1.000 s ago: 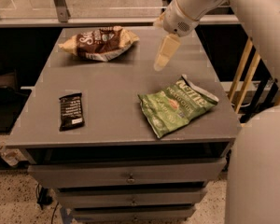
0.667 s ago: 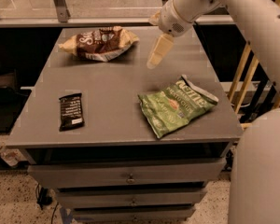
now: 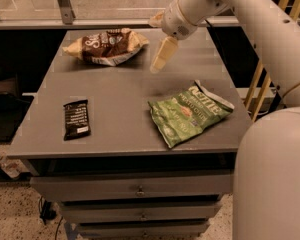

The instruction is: Move brown chip bag near green jalapeno chip bag

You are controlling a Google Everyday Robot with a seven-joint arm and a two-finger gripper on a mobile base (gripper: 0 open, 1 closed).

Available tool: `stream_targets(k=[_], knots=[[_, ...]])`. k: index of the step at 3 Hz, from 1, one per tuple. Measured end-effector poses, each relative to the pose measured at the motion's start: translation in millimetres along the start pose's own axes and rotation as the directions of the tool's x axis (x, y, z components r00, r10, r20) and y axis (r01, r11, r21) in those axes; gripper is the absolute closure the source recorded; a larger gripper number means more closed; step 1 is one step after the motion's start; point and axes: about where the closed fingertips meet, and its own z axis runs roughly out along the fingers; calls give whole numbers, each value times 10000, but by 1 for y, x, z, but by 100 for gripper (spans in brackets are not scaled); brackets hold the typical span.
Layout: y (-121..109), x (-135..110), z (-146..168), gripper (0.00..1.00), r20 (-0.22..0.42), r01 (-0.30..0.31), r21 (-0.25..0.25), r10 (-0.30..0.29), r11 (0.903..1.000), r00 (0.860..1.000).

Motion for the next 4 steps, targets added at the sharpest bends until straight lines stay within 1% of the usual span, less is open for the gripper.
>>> stream_targets(k=[1,2,3,4], knots=[[-2,-1,4,0,-126,-1,280,4,9996,9999],[-12,-4,8,0,-168,102,1142,-84,9934,9998],[-28,-9,17,0,12,321,1871,-329,9818,9995],[-46,-11,32,0,156,563,2252,-614,9727,9980]])
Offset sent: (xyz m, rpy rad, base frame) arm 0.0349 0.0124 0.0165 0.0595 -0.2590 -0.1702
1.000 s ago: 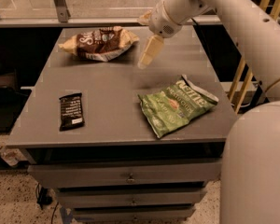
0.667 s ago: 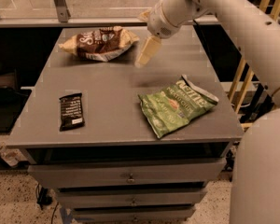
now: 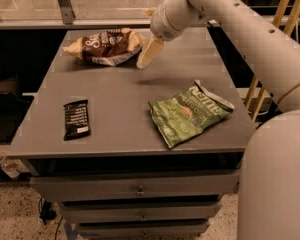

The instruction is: Move brown chip bag near green jalapeno chip bag

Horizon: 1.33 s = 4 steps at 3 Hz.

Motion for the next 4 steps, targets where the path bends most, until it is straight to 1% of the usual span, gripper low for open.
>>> stream_targets(k=[1,2,3,4], knots=[[-6,-7,20,0,273,234,-53,-233,9997,9994],[-8,-15,38,4,516,454,-255,-441,9986,9977],[-7,-20,50,20,687,554,-414,-525,9976,9963],[-6,-21,56,43,801,601,-505,-559,9969,9952]])
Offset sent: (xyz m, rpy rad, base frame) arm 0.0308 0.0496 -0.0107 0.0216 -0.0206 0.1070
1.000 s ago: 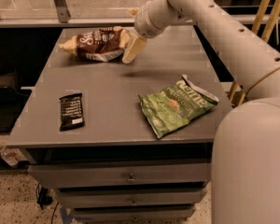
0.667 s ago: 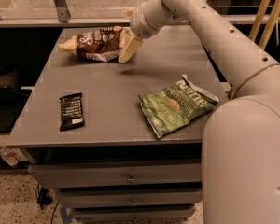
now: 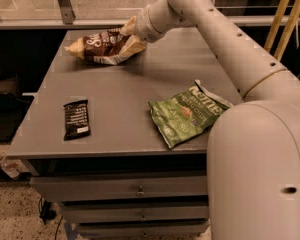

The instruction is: Move brown chip bag near green jalapeno chip bag

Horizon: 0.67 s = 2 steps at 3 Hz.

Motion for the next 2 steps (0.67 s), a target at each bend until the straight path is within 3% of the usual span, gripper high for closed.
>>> stream_targets(k=[2], knots=[[2,0,4,90,198,-18,-52,19,10000,9998]])
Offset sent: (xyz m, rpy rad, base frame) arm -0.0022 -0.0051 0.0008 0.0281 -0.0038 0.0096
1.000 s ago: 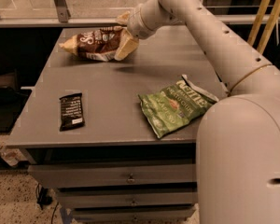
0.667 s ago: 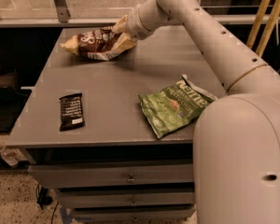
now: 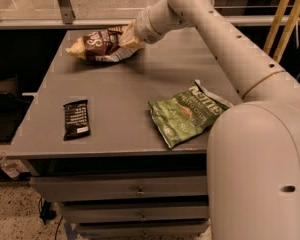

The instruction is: Move brown chip bag near green jalapeno chip bag

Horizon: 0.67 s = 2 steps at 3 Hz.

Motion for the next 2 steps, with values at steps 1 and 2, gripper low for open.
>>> stream_targets(k=[1,2], knots=[[1,0,-3,100,177,-48,52,47,10000,9998],[-10,-3,-33,100,222,159,420,-169,9990,9996]])
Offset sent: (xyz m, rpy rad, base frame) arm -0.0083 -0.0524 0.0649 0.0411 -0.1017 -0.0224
